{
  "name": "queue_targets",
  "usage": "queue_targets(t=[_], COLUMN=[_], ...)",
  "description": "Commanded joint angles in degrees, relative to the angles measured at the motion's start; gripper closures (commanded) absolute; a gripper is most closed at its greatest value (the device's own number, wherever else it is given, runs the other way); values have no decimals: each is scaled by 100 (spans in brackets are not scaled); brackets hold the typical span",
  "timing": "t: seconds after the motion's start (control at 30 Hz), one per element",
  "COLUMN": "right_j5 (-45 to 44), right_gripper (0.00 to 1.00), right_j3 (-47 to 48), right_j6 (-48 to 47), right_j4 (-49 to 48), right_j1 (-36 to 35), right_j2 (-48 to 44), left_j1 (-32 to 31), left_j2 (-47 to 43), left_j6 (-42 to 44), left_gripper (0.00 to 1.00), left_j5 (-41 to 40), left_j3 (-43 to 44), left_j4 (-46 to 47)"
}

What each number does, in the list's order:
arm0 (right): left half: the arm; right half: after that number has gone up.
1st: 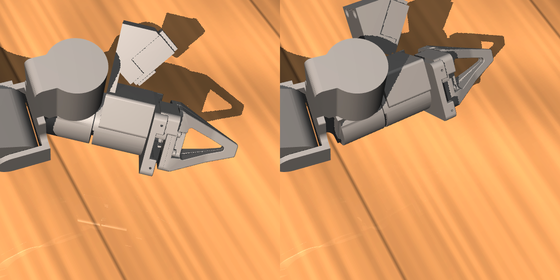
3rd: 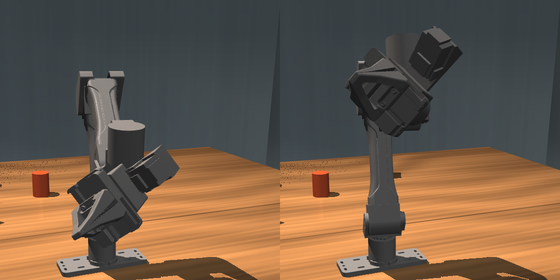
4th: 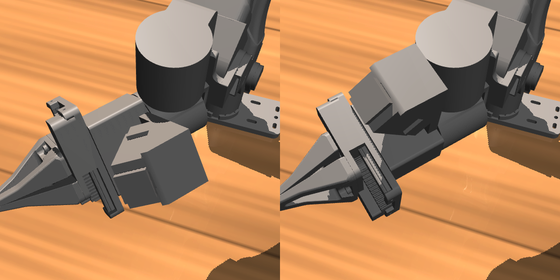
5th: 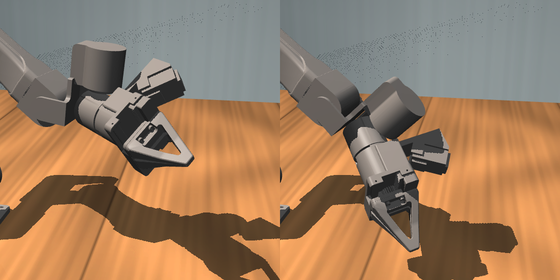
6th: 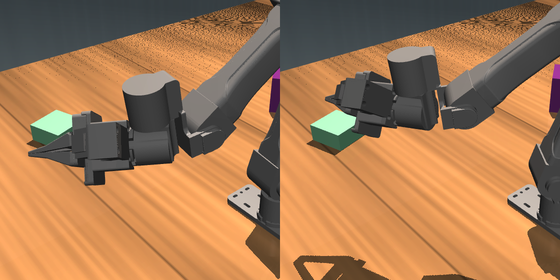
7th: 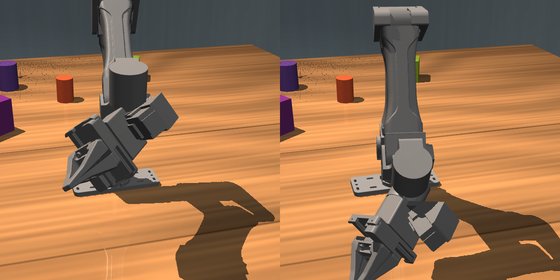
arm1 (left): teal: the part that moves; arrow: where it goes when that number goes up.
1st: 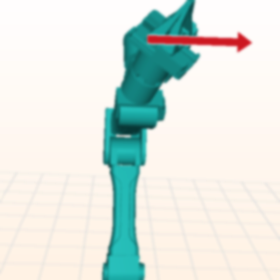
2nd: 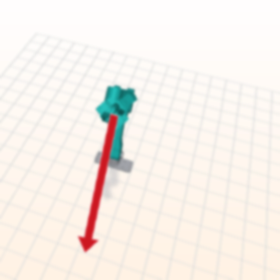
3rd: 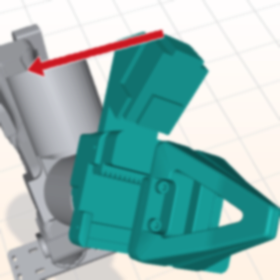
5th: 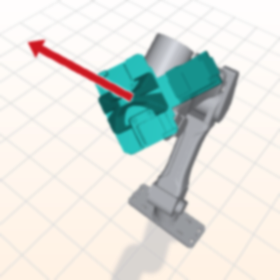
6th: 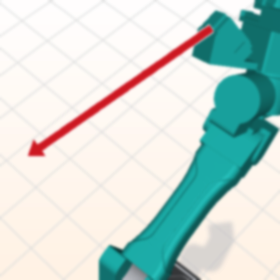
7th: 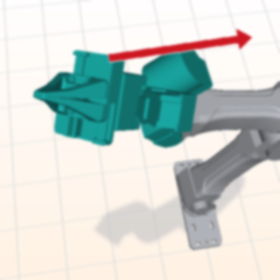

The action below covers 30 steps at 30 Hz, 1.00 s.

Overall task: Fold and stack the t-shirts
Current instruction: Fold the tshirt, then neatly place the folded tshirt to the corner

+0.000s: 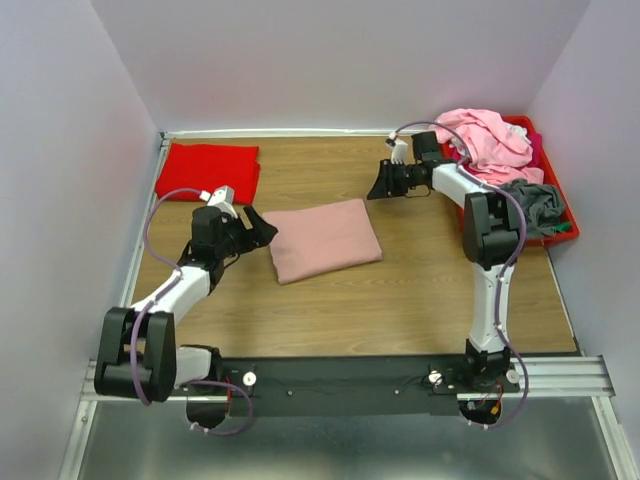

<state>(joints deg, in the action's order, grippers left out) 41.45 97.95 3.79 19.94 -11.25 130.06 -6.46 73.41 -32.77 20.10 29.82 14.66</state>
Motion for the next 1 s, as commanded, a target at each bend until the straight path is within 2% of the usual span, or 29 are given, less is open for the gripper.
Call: queue_targets(t=[0.0, 0.1, 0.23, 0.4, 0.53, 0.67, 0.93, 0.97], right_j5=[-252, -226, -15, 100, 135, 56, 30, 47], right_gripper=[61, 55, 51, 48, 47, 47, 46, 46], right_j3=[-416, -793, -1224, -1665, -1850, -1824, -1859, -1867], right_j6=[-326, -528, -564, -643, -704, -687, -713, -713], right_j4=[53, 62, 71, 71, 71, 71, 71, 71], right_j1=[8, 8, 8, 17, 17, 8, 17, 8], right_j2=[-691, -1017, -1429, -1659, -1730, -1660, -1633, -1624], left_j1=[127, 259, 268, 242, 215, -30, -619, -663], left_j2=[-283, 190, 1313, 1965, 2431, 2968, 3786, 3830], left_j6=[140, 61, 34, 87, 131, 219, 184, 236], left_gripper=[7, 6, 6, 6, 6, 6, 7, 10], left_j5=[-746, -158, 668, 1031, 962, 707, 548, 539], left_j3=[146, 313, 769, 1033, 1340, 1728, 1975, 1966], left_j4=[-227, -112, -60, 37, -392, -1235, -1500, -1631])
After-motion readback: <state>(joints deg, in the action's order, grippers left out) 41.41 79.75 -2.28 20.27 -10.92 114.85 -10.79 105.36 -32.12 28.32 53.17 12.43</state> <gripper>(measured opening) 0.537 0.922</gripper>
